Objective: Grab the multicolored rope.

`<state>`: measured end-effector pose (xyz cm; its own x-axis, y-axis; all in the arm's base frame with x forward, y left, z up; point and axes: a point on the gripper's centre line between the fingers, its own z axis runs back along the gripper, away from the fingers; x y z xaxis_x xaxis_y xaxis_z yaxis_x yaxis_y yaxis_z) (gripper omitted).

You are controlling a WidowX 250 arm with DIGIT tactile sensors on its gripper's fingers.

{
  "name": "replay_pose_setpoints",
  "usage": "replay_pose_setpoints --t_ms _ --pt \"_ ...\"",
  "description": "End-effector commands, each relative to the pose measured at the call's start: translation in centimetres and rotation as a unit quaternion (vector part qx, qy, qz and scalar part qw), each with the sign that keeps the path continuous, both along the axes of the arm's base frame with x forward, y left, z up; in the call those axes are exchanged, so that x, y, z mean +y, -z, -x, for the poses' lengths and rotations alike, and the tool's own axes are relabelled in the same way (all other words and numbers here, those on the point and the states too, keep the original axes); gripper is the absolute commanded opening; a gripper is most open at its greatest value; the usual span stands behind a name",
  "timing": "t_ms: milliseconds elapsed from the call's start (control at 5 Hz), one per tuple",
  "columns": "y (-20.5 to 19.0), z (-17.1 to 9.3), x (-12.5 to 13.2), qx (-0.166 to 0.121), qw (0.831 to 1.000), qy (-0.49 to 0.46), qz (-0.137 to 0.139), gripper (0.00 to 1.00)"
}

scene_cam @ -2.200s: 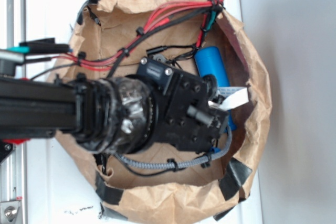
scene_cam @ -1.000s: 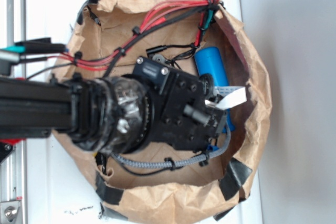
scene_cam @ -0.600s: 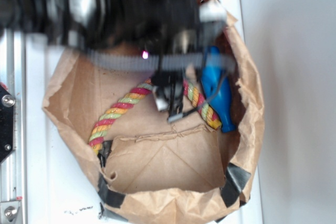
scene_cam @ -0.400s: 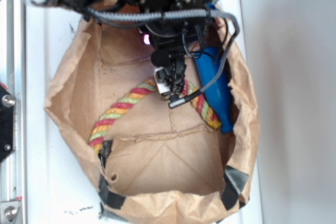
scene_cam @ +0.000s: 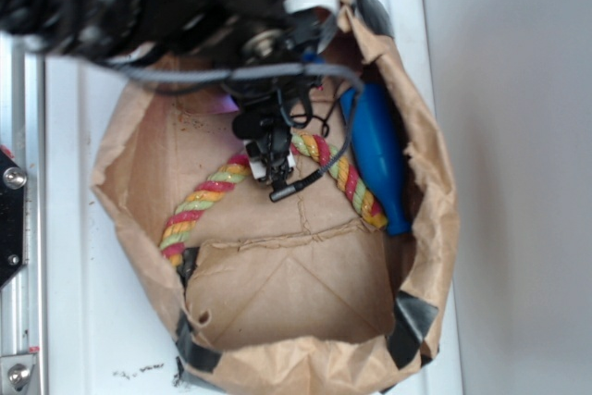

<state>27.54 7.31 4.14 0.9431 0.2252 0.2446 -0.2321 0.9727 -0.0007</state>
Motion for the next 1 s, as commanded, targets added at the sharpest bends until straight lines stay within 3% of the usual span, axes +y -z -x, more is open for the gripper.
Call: replay_pose_setpoints --t_ms 0,200,800 --pt "0.83 0.08 -0.74 -0.029 0.999 0.013 -0.030 1.00" --pt "1.19 0.01 -1.02 -0.022 0.999 0.007 -0.030 0.00" --pt "1.12 0.68 -0.96 -0.019 0.999 -0.001 -0.032 0.00"
